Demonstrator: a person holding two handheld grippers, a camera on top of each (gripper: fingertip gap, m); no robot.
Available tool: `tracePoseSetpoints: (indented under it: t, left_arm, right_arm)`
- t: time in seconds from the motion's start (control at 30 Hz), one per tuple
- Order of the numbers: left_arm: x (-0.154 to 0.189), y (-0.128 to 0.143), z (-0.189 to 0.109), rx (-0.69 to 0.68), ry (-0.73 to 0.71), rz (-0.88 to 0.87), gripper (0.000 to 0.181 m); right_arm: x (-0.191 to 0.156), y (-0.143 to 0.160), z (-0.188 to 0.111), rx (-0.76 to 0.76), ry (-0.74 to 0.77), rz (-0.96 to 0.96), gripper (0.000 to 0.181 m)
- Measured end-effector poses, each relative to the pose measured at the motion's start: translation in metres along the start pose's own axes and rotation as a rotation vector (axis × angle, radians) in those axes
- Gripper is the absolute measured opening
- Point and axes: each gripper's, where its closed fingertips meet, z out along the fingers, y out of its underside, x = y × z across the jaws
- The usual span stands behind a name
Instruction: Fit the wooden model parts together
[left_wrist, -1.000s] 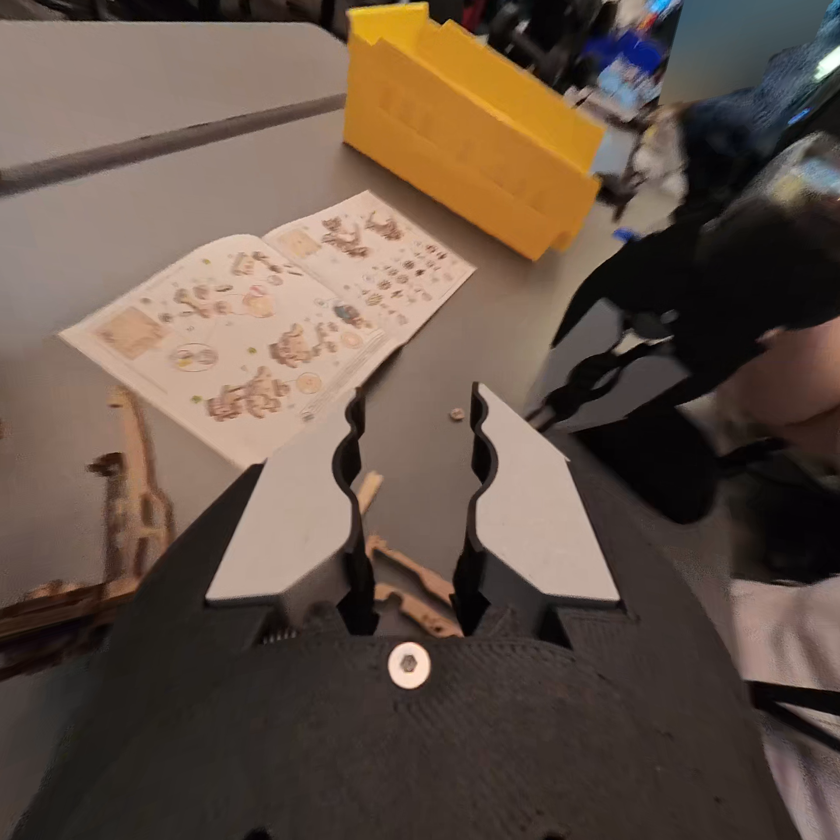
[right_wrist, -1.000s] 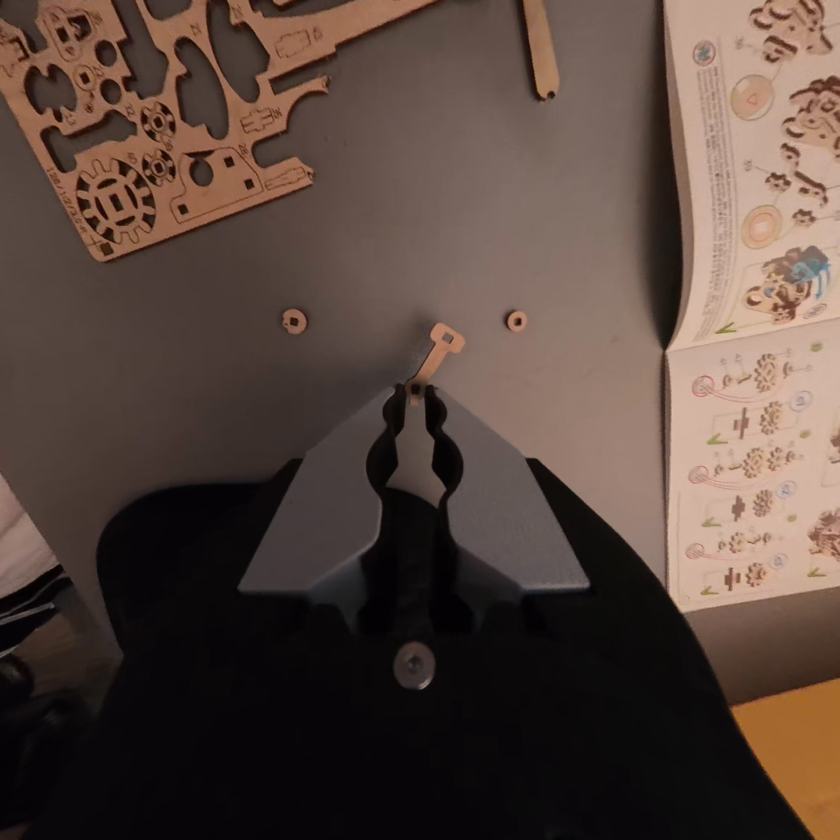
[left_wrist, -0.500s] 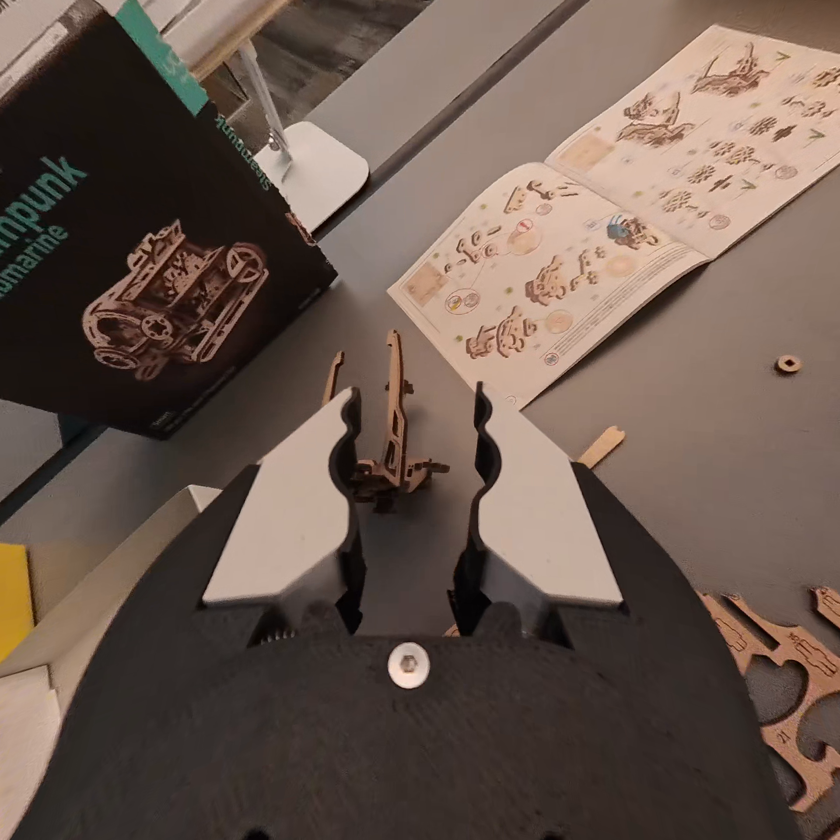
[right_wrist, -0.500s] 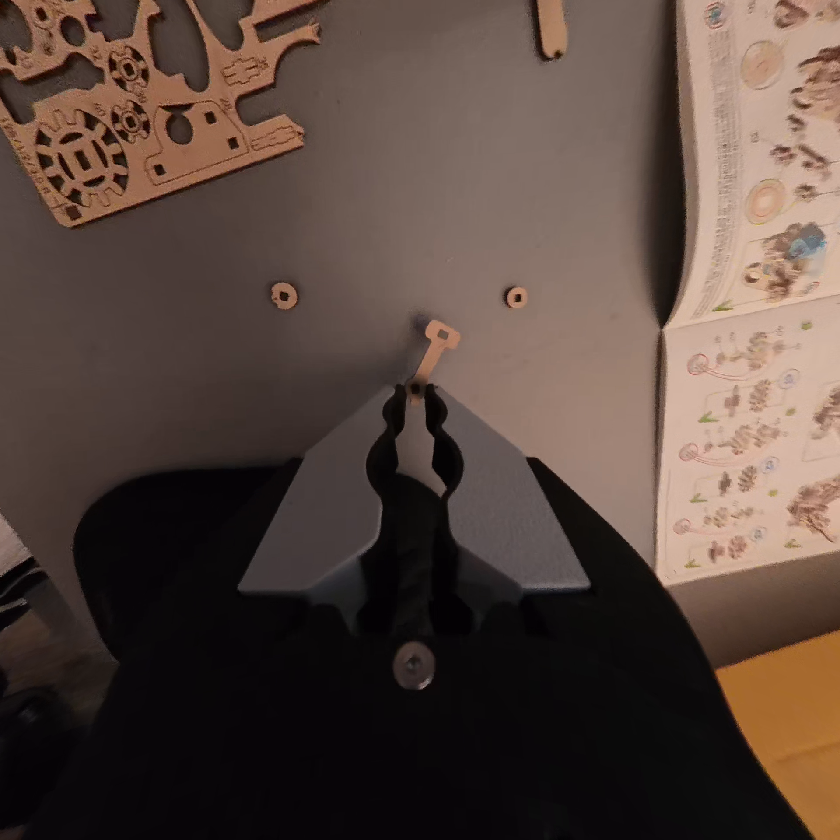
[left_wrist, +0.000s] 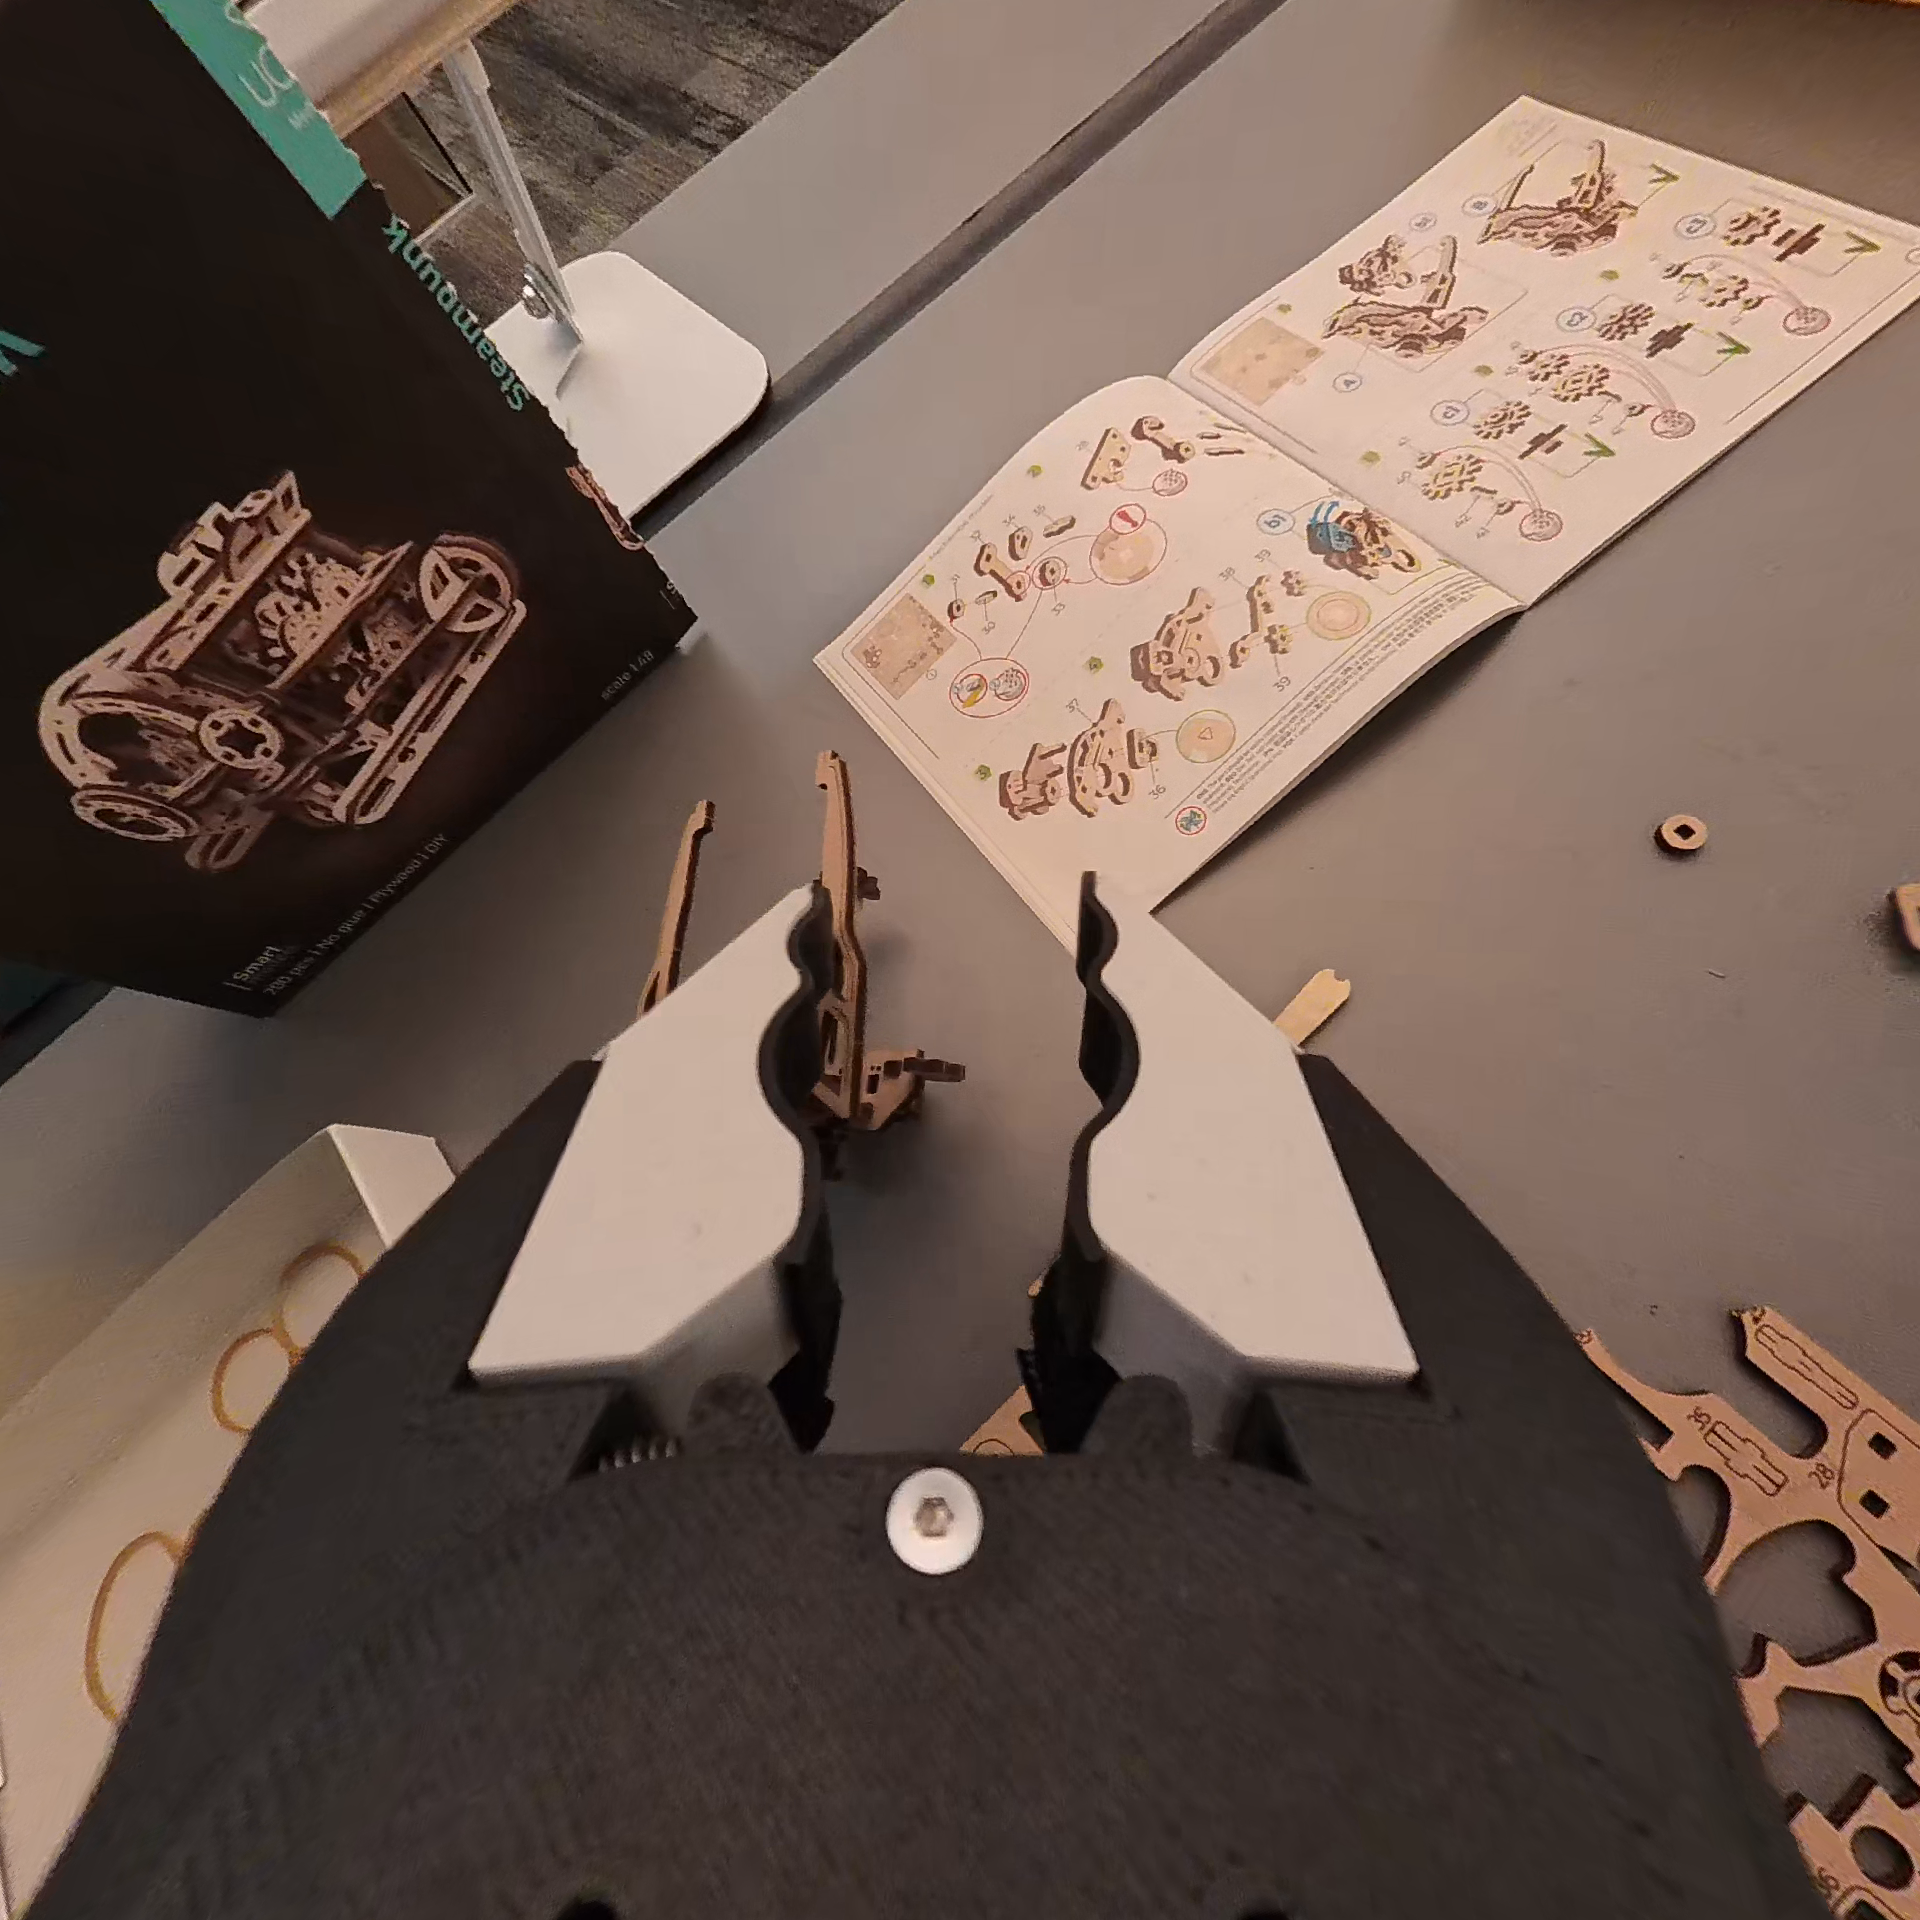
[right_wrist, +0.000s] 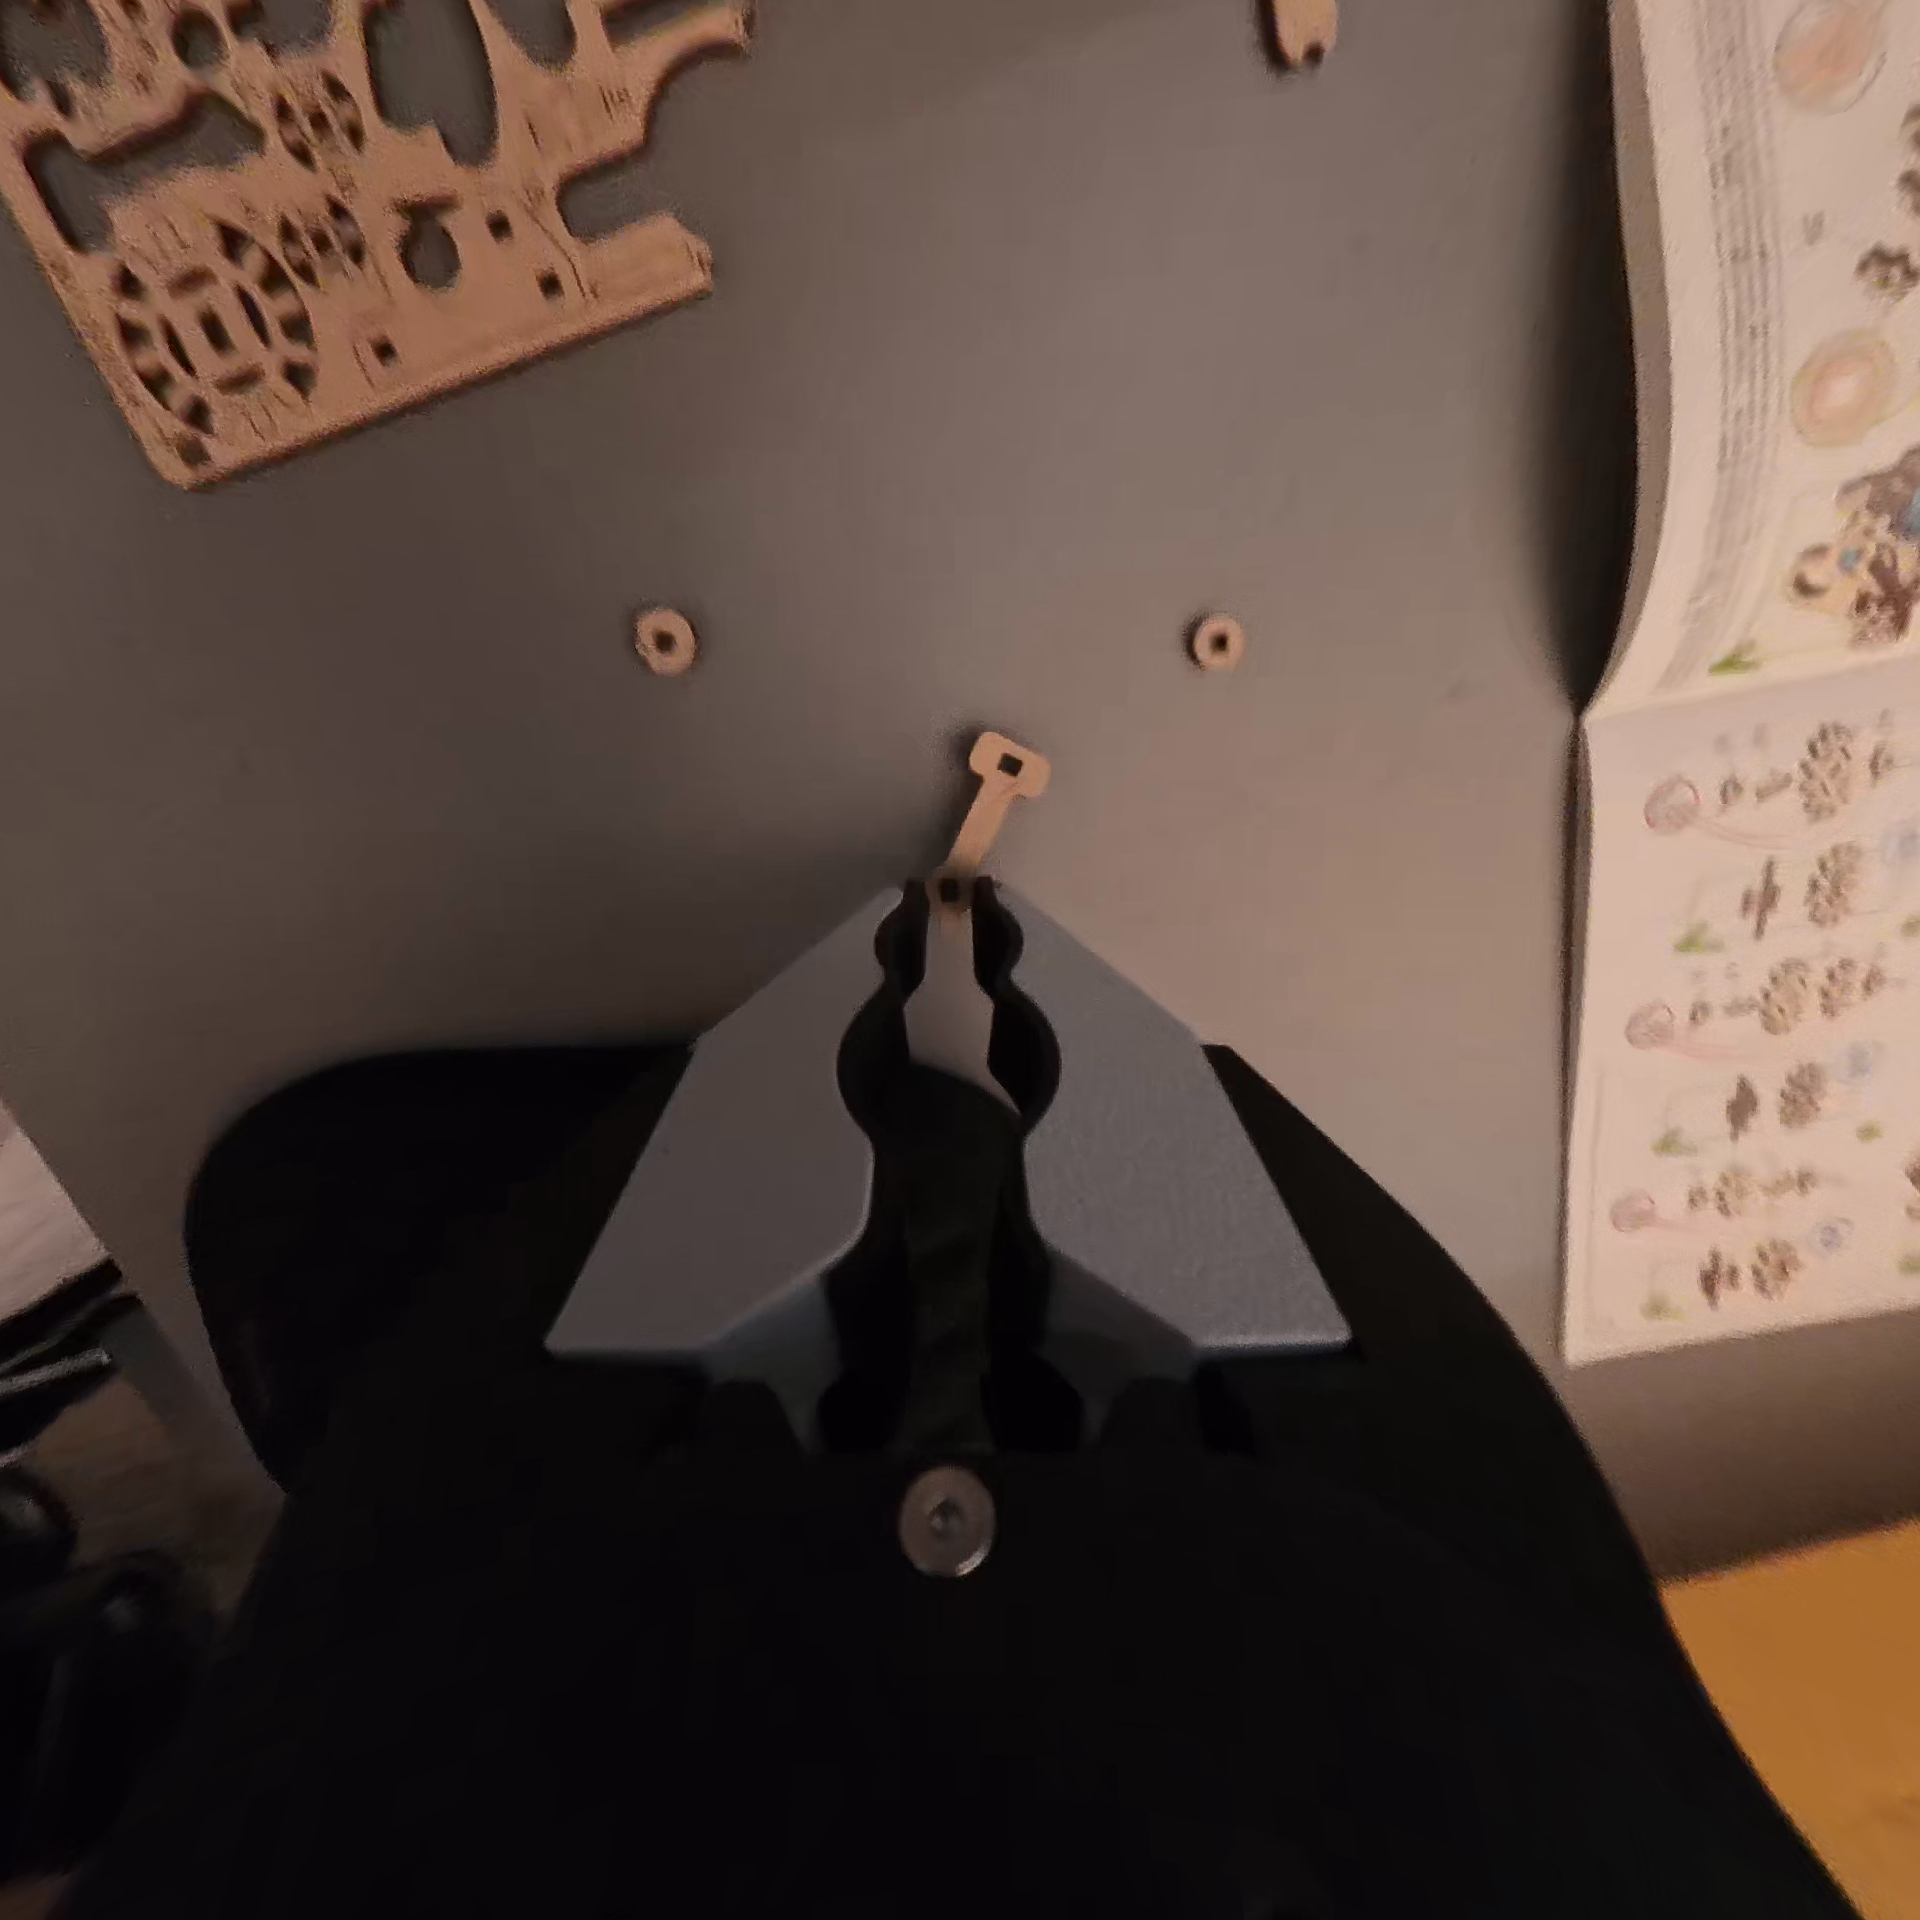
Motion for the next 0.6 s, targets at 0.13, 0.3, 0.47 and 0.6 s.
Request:
tracePoseSetpoints:
  t: [0.13, 0.3, 0.47, 0.6]
  left_arm:
    - [-0.001, 0.002, 0.001, -0.018, -0.023, 0.029, 0.045]
    - [-0.008, 0.005, 0.002, -0.035, -0.082, 0.068, 0.046]
    - [-0.017, 0.005, 0.0, -0.039, -0.136, 0.075, 0.048]
    - [-0.019, 0.003, -0.002, -0.025, -0.151, 0.068, 0.047]
  right_arm:
    - [-0.001, 0.006, 0.003, -0.031, -0.002, -0.001, 0.011]
    - [-0.001, -0.004, -0.004, 0.042, 0.011, 0.003, 0.008]
    - [0.005, -0.007, -0.012, 0.042, 0.051, -0.004, 0.008]
    - [0.004, -0.003, -0.002, -0.002, 0.036, -0.006, 0.008]
